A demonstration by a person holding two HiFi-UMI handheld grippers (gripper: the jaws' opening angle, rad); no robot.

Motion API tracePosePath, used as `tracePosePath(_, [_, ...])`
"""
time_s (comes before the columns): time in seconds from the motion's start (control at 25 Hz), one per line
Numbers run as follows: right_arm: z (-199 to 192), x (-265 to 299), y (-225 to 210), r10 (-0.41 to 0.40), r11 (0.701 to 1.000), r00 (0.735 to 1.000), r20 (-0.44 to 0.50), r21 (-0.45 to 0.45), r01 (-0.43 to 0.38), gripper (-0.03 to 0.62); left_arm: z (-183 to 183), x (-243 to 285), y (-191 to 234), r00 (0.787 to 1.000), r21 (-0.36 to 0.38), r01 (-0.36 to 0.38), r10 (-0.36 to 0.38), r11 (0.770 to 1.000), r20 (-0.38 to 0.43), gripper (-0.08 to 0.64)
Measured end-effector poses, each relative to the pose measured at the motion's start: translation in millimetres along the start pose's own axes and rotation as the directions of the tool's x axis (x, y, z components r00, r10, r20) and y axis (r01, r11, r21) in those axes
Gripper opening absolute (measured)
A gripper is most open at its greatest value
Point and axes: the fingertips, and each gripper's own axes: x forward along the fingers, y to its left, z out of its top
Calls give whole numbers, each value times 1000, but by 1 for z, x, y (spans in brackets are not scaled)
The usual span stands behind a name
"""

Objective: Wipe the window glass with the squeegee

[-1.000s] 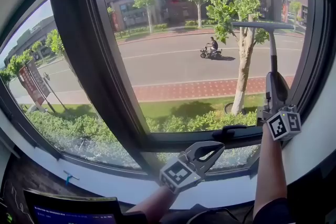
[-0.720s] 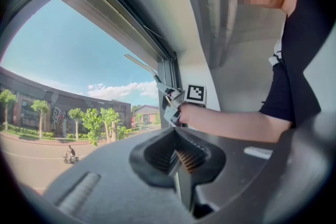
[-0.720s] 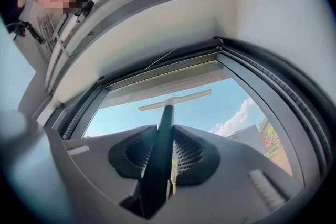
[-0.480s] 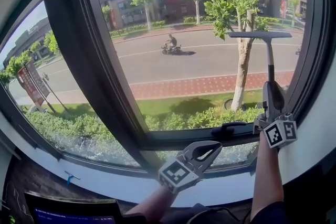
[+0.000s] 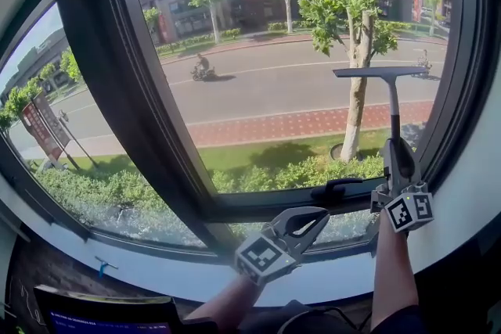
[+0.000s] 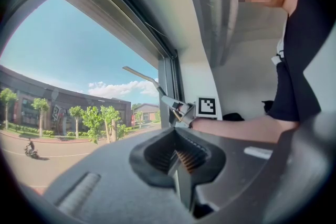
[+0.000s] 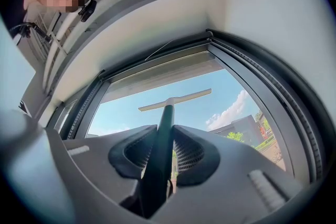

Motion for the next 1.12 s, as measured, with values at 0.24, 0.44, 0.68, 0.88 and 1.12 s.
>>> tracePosePath(0.24, [-13,-12,-1,-9,1000,999,-32,-5,9,98,-2,4,-4,1000,-3,14,-14,1000,2,3])
tracePosePath(0.44, [-27,-24,-1,-16,1000,998,-60,1,17,98,-5,8,-7,1000,-13,24,-24,1000,0,3])
tracePosePath(0.68, [-45,-40,-1,-25,999,996,-91,24,27,98,-8,15,-11,999,-21,37,-37,999,1,3])
tracePosePath(0.88, [-57,-49,-1,-31,999,992,-119,35,35,98,-9,20,-13,999,-26,42,-42,999,2,3])
tracePosePath(1.12, [-72,-63,-2,-39,998,986,-161,36,45,98,-10,22,-15,999,-28,40,-40,999,0,3])
